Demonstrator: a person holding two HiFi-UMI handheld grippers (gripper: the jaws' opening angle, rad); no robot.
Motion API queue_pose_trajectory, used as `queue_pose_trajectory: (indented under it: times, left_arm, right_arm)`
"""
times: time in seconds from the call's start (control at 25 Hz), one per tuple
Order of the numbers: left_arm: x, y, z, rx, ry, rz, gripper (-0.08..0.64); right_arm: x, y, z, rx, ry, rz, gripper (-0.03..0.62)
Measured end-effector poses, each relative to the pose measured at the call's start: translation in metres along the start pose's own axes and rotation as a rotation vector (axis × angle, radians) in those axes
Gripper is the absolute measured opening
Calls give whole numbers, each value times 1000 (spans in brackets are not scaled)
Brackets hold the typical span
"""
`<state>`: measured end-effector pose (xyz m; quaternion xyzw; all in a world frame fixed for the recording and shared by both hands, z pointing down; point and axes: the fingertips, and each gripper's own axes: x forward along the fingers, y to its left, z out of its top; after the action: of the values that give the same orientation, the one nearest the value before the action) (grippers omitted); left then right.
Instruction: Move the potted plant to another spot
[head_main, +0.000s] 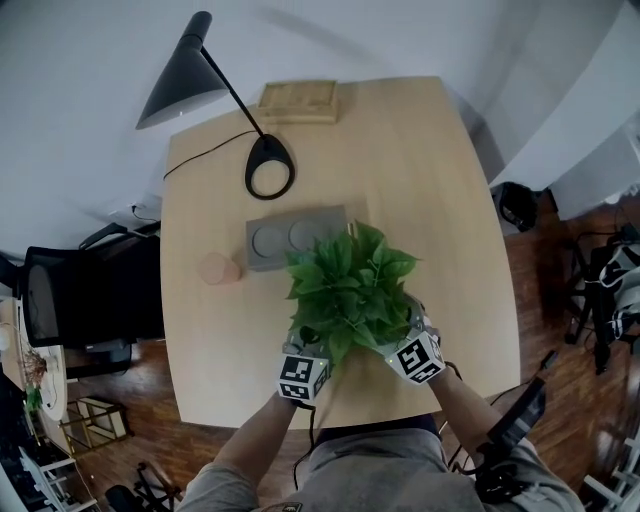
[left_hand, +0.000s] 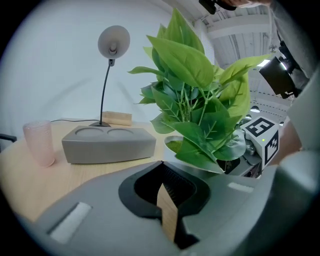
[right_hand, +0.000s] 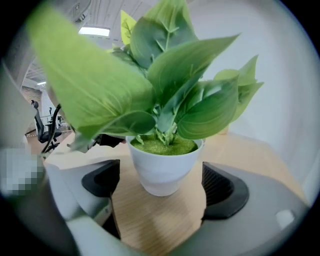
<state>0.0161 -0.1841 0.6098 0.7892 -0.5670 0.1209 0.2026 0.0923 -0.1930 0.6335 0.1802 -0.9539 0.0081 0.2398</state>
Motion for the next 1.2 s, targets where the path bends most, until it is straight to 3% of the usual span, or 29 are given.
queue_pose_trajectory:
  times: [0.36, 0.76, 1.08, 1.2]
  left_arm:
    - [-43, -21, 1, -2, -28, -14, -6]
    - [-92, -73, 26, -4, -152, 30, -6]
    - [-128, -127, 21, 58, -169, 91, -6]
    - [-144, -146, 17, 80, -171, 116, -6]
  right_arm:
    - [-46, 17, 16, 8, 2, -51, 517]
    - [-97, 45, 47, -10, -104, -44, 474]
    - [-151, 86, 60, 4, -145, -11, 269]
    - [-172, 106, 60, 12, -148, 18, 221]
